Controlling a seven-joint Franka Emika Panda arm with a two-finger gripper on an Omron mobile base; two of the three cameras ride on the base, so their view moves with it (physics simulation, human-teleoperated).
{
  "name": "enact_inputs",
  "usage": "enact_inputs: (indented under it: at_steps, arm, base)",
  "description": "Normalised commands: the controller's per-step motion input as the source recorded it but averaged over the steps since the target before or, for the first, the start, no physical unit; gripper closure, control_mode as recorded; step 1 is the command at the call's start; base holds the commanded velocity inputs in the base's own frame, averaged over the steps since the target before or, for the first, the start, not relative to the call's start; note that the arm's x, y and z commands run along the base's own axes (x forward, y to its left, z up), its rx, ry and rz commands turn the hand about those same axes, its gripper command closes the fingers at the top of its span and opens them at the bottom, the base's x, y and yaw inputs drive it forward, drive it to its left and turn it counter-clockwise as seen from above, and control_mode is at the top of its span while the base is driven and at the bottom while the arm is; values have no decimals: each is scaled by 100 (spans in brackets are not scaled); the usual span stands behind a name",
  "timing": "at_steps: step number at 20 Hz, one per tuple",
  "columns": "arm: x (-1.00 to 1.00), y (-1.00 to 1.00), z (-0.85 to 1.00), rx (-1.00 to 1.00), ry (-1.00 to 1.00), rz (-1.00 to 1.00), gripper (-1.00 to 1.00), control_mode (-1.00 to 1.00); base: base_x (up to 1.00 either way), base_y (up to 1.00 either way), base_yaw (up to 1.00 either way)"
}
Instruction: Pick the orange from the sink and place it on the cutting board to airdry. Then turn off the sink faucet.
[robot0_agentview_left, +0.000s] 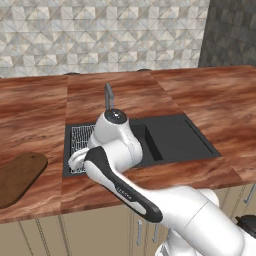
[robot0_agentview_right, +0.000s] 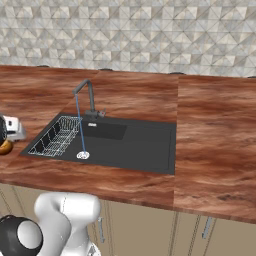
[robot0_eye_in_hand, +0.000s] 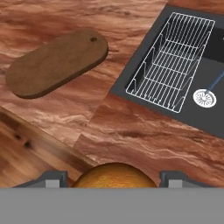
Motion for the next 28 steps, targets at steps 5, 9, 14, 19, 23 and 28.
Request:
enact_inputs:
  at_steps: [5,9,14,19,23,28]
  arm:
    - [0,52,0,-1,-1,0,100,-100]
    - [0,53,0,0,-1,0,100,-100]
    - [2,59,0,0,0,0,100,-100]
    - [10,55,0,0,0,0,100,-100]
    - [18,46,0,0,0,0,100,-100]
    - [15,40,-3,0,0,0,100,-100]
  base:
    - [0,0,0]
    - [0,0,0]
    - [0,0,0]
    - [0,0,0]
    - [0,0,0]
    - [0,0,0]
